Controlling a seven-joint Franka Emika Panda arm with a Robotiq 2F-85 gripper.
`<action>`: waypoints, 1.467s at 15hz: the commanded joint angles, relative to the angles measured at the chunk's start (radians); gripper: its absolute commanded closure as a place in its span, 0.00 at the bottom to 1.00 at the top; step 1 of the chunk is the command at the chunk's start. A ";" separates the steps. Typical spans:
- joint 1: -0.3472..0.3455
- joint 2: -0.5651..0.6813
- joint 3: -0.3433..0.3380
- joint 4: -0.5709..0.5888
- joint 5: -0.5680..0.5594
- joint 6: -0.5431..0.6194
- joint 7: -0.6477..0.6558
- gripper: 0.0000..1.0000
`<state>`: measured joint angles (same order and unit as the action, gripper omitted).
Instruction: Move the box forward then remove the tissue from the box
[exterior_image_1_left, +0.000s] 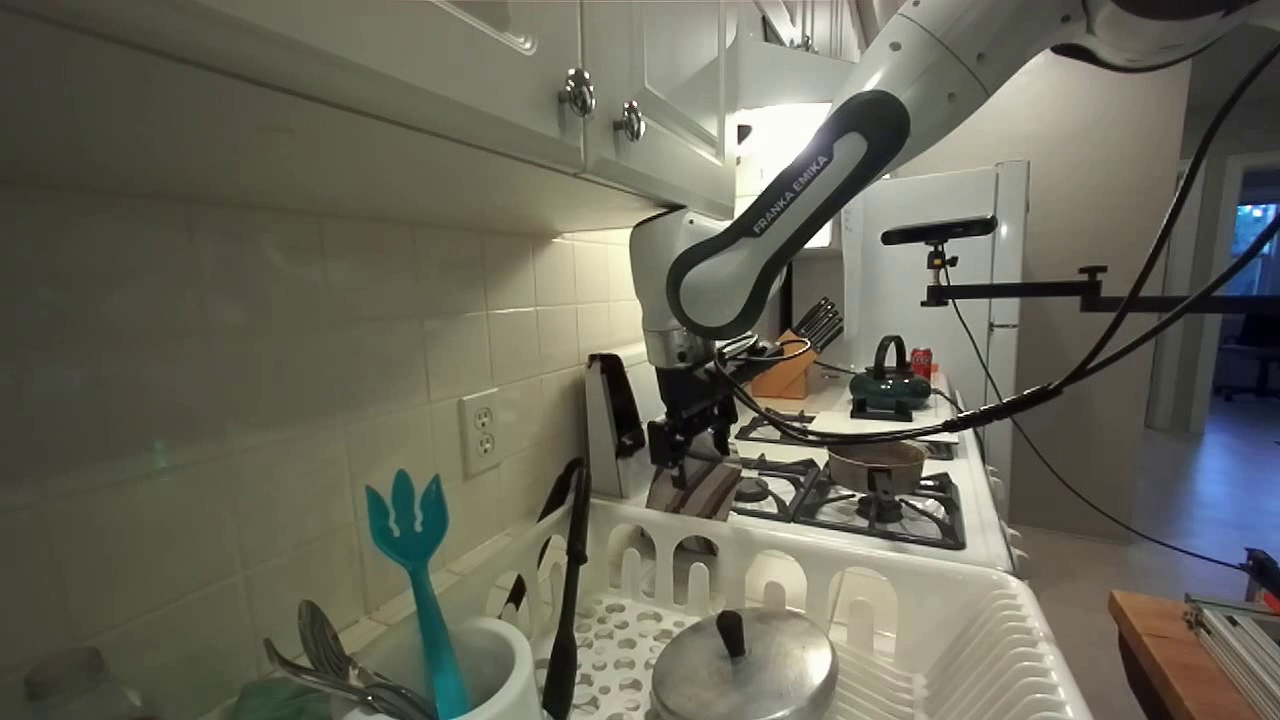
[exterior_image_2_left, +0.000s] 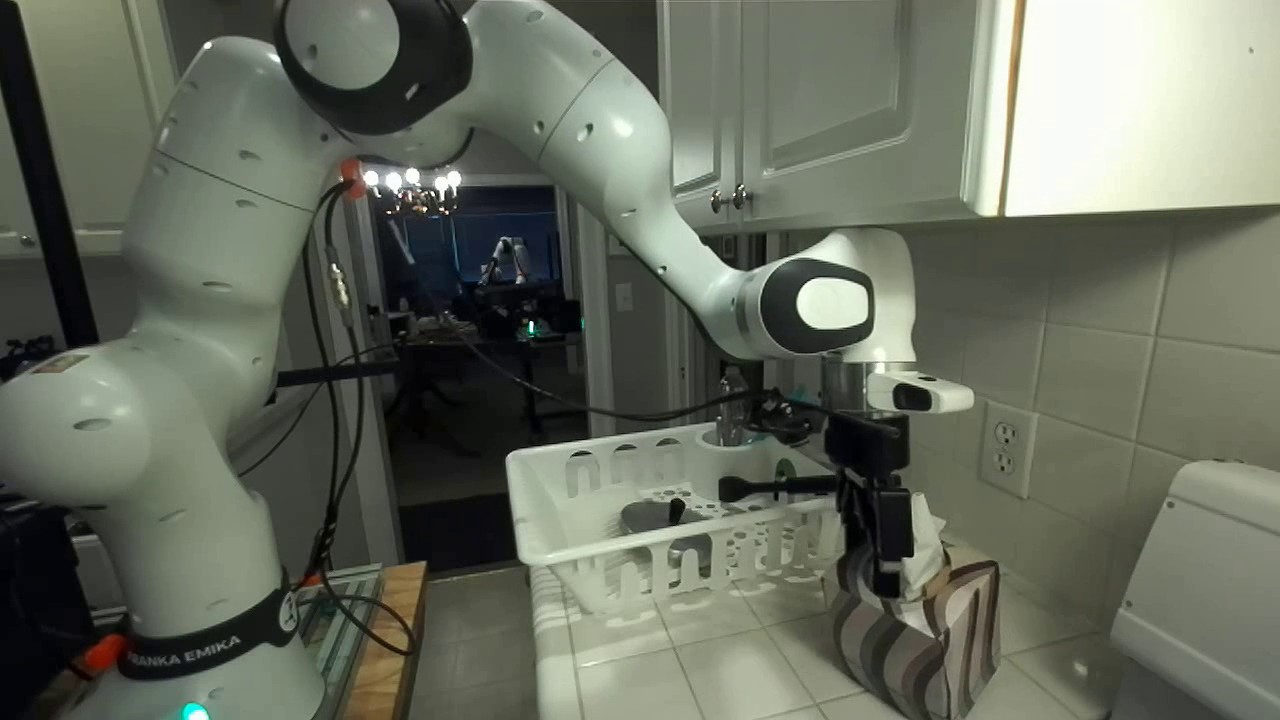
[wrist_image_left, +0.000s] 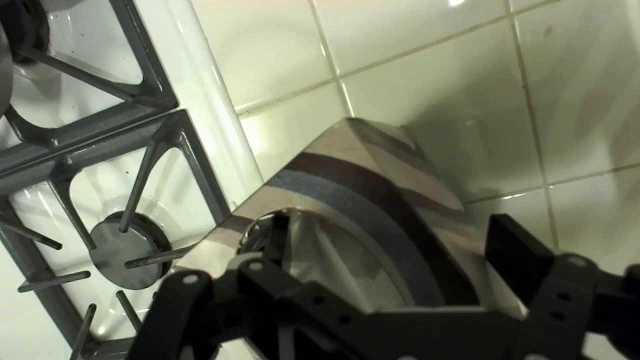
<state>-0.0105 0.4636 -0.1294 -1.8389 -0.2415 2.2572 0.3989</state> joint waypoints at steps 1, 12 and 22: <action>0.014 -0.021 -0.014 -0.025 -0.054 0.031 -0.095 0.00; -0.052 -0.144 0.023 -0.163 -0.057 -0.052 -0.566 0.00; -0.040 -0.209 0.048 -0.202 -0.042 -0.361 -0.551 0.00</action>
<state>-0.0484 0.3013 -0.0998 -2.0069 -0.2969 1.9561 -0.1416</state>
